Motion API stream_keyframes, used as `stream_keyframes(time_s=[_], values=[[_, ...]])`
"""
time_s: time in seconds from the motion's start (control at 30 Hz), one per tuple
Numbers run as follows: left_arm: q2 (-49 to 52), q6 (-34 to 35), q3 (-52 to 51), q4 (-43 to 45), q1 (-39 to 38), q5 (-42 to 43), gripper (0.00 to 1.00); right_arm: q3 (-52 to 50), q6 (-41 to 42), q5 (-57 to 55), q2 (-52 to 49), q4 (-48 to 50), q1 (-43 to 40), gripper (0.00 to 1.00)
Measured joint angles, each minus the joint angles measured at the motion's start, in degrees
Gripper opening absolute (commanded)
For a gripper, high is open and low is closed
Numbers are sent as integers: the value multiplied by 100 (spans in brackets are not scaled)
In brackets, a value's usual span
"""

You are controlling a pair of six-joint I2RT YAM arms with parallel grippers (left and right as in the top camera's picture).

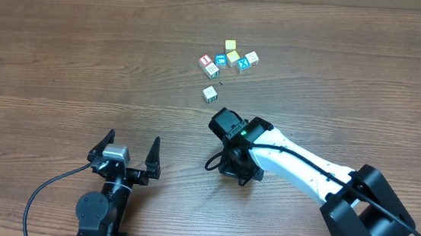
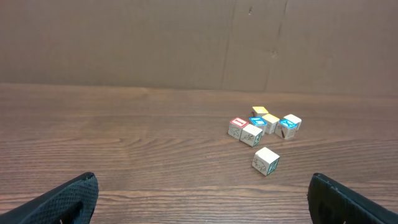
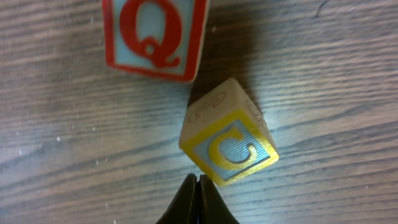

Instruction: Flip 3 blocks

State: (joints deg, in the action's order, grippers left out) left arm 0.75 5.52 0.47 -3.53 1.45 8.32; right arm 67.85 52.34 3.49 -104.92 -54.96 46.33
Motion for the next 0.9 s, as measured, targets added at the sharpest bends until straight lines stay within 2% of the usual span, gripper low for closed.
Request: stream_keyframes(time_s=[0.63, 0.8, 0.9], values=[[0, 0, 0, 0, 0, 0, 100, -2, 98, -804, 0, 293, -208, 4], [0, 0, 0, 0, 0, 0, 100, 0, -184, -678, 0, 450, -275, 4], [0, 0, 0, 0, 0, 0, 100, 61, -411, -461, 2, 195, -286, 4]])
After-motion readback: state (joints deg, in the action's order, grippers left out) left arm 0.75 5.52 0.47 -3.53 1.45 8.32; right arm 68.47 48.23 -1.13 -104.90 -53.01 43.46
